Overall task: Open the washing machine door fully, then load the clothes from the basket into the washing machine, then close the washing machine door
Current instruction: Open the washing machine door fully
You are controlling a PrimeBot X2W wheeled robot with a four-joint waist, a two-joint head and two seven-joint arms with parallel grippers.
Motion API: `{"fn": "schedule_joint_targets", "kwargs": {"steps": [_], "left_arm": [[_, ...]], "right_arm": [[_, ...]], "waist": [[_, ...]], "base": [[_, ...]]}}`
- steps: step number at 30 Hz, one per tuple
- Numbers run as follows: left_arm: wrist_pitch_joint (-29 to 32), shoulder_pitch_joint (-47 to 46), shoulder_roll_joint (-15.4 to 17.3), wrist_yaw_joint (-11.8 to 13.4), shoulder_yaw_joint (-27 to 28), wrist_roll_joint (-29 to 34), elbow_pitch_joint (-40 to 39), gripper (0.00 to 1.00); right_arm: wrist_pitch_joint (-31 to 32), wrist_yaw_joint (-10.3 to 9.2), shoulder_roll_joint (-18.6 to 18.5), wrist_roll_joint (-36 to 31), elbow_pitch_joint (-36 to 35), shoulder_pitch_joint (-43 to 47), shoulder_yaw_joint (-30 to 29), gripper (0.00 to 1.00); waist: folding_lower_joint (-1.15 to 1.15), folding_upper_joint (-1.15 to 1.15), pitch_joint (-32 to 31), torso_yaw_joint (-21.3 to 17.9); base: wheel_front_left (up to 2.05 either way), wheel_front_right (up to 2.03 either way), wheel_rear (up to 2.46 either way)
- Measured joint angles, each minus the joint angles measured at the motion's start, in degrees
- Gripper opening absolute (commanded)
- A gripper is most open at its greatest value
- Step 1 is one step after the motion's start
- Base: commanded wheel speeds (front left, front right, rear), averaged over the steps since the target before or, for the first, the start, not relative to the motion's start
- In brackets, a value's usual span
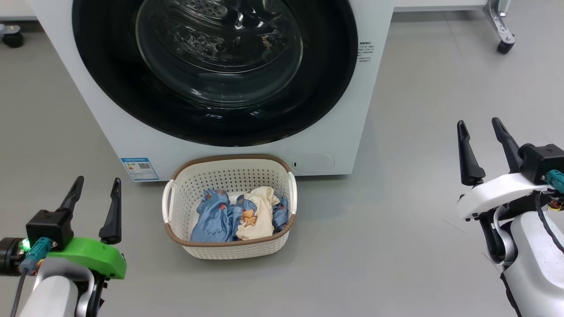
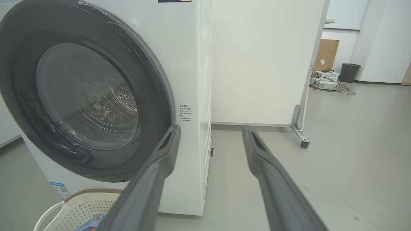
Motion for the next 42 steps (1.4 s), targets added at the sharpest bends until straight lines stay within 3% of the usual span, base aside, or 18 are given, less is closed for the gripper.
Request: {"fn": "schedule_joint_targets", "kwargs": {"steps": [19, 42], "left_arm": [[0.0, -1.21, -0.7, -0.49, 0.16, 0.71, -0.29, 1.0], [0.0, -1.19, -1.99, -0.51, 1.85, 2.12, -0.92, 1.0]], "right_arm": [[0.0, 0.03, 0.47, -0.71, -0.09, 0.0, -0.83, 1.0], [0.0, 0.63, 0.87, -1.6, -0.09, -0.01, -1.85, 1.0]], "waist": [[0.0, 0.0, 1.18, 0.45], [0.0, 0.0, 0.91, 0.61]], "base": [[0.47, 0.47, -0.95], [0.06, 0.06, -0.11]]}}
